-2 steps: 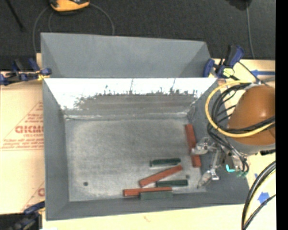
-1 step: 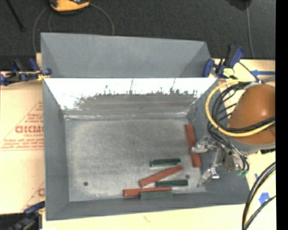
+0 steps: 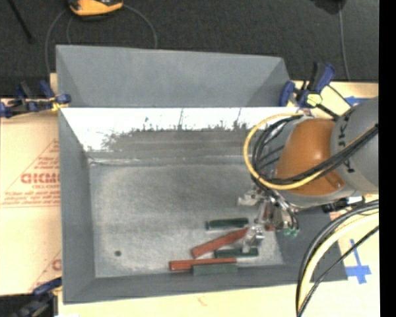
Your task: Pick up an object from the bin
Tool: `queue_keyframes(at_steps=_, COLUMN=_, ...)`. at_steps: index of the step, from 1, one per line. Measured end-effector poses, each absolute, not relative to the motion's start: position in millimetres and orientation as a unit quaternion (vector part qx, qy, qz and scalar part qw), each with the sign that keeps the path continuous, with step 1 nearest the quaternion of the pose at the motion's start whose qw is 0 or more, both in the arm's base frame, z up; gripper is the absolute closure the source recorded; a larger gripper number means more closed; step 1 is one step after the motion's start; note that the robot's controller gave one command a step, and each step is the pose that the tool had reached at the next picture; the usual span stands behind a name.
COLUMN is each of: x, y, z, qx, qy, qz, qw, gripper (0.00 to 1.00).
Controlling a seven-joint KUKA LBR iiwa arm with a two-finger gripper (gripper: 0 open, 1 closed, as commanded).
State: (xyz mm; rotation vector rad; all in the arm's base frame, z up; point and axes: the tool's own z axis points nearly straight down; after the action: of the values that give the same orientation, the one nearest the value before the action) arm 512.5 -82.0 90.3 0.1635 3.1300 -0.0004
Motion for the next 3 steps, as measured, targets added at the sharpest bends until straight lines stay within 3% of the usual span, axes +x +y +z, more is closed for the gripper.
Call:
queue_keyframes(at_steps=1, x=515.7, y=-82, z=91, qx=0.060, qy=0.998, qz=-0.002, qw=0.004, gripper=0.00)
queue_keyframes(at_steps=2, x=502.9, y=-63, z=102, qx=0.058, qy=0.998, qz=0.000, qw=0.001, gripper=0.00)
queue_keyframes(at_steps=3, x=524.7, y=-68, z=83, qx=0.078, qy=0.997, qz=0.001, qw=-0.002, gripper=0.00)
